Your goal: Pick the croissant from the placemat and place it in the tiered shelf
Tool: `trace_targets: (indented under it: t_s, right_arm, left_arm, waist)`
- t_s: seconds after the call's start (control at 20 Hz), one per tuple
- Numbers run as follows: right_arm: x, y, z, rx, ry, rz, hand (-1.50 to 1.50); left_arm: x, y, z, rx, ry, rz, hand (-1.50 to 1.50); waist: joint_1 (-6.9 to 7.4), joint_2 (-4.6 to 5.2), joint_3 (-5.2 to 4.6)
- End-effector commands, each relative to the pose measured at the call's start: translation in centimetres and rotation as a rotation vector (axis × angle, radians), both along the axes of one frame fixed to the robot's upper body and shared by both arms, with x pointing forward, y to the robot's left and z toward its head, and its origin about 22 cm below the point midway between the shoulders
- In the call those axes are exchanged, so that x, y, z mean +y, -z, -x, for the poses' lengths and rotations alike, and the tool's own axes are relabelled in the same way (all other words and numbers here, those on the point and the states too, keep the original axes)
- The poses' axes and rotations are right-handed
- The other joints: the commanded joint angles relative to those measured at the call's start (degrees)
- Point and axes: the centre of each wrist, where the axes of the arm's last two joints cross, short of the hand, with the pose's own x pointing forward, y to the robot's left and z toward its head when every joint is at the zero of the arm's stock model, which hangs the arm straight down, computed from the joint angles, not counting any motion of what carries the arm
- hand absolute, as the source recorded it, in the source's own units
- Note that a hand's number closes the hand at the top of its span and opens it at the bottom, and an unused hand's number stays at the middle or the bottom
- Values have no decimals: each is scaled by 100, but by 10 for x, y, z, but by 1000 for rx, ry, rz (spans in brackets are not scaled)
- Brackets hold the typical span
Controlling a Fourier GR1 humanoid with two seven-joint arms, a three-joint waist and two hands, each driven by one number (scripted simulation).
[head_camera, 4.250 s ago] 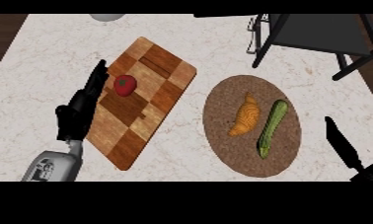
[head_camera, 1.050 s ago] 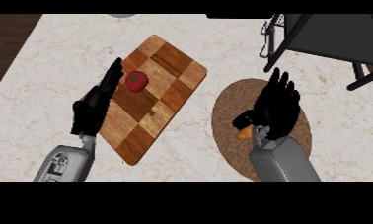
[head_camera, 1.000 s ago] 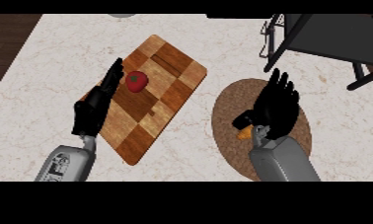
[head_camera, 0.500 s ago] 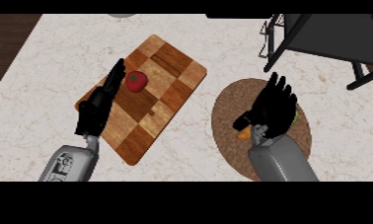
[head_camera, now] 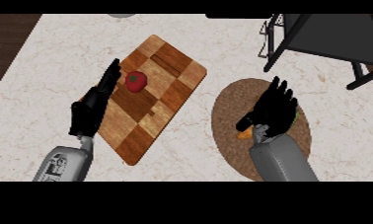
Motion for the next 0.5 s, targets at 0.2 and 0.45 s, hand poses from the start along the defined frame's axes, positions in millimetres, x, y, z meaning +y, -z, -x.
trace_targets:
  t_s: [0.2,0.45]
  right_arm:
    - [8,17,8,51,191,-31,-150]
    - [13,7,4,76,175,-43,-150]
  left_arm:
    - [-1,-13,0,5,-7,1,0]
    - [-4,-18,-10,1,16,20,0]
  waist:
    - [10,-7,3]
    - [-28,-5,1]
